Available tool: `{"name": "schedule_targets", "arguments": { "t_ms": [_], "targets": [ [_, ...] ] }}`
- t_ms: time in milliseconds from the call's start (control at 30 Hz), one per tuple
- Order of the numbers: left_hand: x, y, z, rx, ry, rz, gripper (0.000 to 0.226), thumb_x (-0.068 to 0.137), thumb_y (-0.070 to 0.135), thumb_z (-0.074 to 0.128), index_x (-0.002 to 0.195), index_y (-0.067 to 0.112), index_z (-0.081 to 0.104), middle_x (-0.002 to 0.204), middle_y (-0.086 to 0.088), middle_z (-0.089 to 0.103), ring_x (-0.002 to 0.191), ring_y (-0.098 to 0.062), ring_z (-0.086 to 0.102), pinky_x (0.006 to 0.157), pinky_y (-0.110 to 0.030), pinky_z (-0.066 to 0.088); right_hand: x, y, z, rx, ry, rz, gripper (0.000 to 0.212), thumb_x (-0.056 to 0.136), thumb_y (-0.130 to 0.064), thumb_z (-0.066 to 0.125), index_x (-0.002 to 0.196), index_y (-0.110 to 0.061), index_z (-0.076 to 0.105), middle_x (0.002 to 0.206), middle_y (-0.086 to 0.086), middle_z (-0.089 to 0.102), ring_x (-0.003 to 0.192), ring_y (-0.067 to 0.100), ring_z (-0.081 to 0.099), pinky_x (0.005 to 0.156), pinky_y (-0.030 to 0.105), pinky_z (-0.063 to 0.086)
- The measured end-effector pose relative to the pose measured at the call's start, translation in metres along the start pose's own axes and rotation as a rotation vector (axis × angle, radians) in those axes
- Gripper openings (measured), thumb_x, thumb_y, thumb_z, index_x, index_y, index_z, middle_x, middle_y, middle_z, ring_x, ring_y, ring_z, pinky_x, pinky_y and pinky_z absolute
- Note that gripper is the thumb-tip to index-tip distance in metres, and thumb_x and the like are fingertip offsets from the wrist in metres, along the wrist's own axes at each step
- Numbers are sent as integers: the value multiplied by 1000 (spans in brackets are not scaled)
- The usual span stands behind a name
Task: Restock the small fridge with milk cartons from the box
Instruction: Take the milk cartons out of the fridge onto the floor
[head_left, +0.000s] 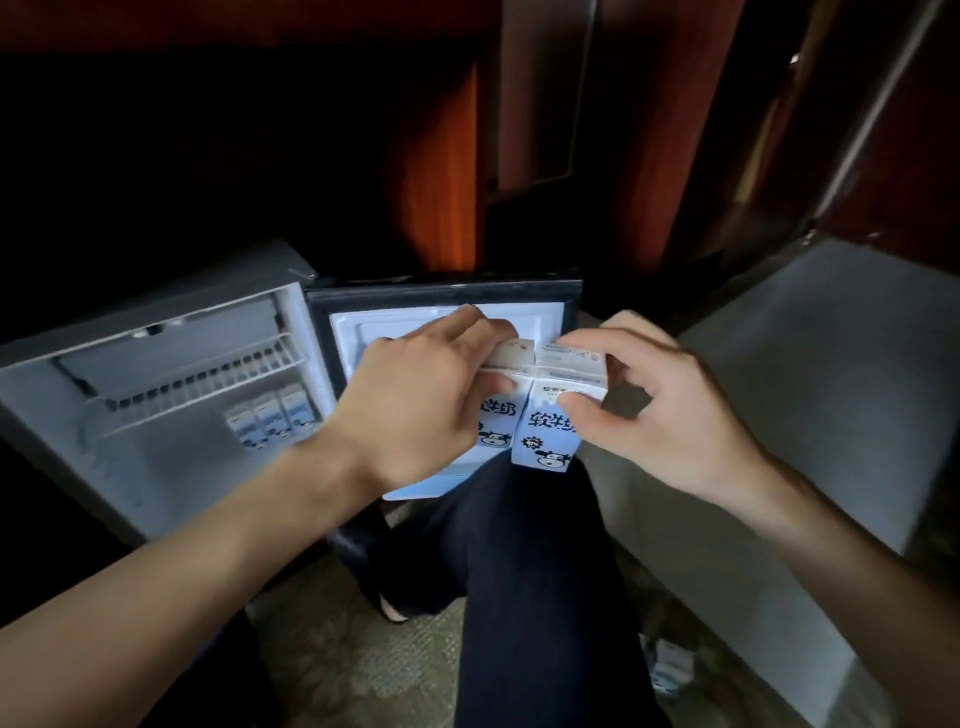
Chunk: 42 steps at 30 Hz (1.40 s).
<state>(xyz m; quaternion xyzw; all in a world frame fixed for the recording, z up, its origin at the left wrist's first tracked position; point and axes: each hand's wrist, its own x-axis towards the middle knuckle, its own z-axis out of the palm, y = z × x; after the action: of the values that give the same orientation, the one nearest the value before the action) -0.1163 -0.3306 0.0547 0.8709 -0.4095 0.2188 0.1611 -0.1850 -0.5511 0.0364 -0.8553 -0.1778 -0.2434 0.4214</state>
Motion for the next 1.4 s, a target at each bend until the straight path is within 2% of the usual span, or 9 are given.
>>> {"name": "schedule_targets", "arguments": {
  "t_ms": [100,233,433,533,800,1000,1200,1333,1400],
  "targets": [
    [24,39,15,-61,-15,75,40,93,28,57,133,27,53,116,12,57,101,-20,63,67,-38,50,-33,4,-43,-30,38,60,32,84,-10,77,115,-14,69,100,2,58,84,25,62,75,43,54],
    [43,89,47,-183,-104,124,44,90,20,56,134,28,53,121,12,57,106,-20,63,79,-38,52,-80,14,-87,-94,40,181,32,84,-6,76,114,-17,70,100,-3,58,87,23,64,77,37,55],
    [36,153,122,-287,-292,127,38,93,29,60,129,32,50,122,8,59,103,-23,65,82,-39,52,-158,55,-116,-175,-12,397,32,86,-15,77,117,-19,67,101,-6,56,95,15,64,75,35,58],
    [22,176,164,-296,-375,117,34,94,26,59,128,31,52,117,8,57,98,-22,65,76,-34,48,-195,78,-112,-163,-23,508,32,85,-14,78,115,-16,67,102,-3,56,92,16,65,77,38,56],
    [-11,204,253,-358,-685,27,30,86,6,65,113,18,60,106,-3,60,93,-27,65,81,-43,56,-280,133,-77,-28,-14,713,37,83,-10,79,116,-21,66,106,-6,55,95,15,65,82,34,58],
    [-44,207,309,-388,-868,-79,30,82,11,63,112,16,65,100,-10,69,89,-31,68,74,-43,59,-334,175,-38,-20,-61,864,45,85,-18,79,126,-18,62,108,-7,49,97,11,62,86,39,56],
    [-50,206,347,-379,-1012,-117,31,81,0,65,110,11,64,97,-12,70,83,-31,69,60,-31,49,-359,201,-11,-40,-66,882,47,84,-19,80,128,-18,63,114,-18,47,97,0,59,80,15,51],
    [-60,201,371,-369,-1053,-115,34,80,5,69,112,12,63,99,-11,71,84,-30,69,65,-36,57,-370,218,4,-34,-59,931,49,83,-15,80,129,-19,63,117,-11,47,93,-5,57,80,8,48],
    [-64,197,381,-347,-1045,-118,38,78,8,69,114,18,62,98,-7,71,86,-28,69,63,-30,51,-376,226,14,-14,-50,956,51,84,-13,79,131,-18,62,120,-8,49,98,1,59,84,11,51]
  ]
}}
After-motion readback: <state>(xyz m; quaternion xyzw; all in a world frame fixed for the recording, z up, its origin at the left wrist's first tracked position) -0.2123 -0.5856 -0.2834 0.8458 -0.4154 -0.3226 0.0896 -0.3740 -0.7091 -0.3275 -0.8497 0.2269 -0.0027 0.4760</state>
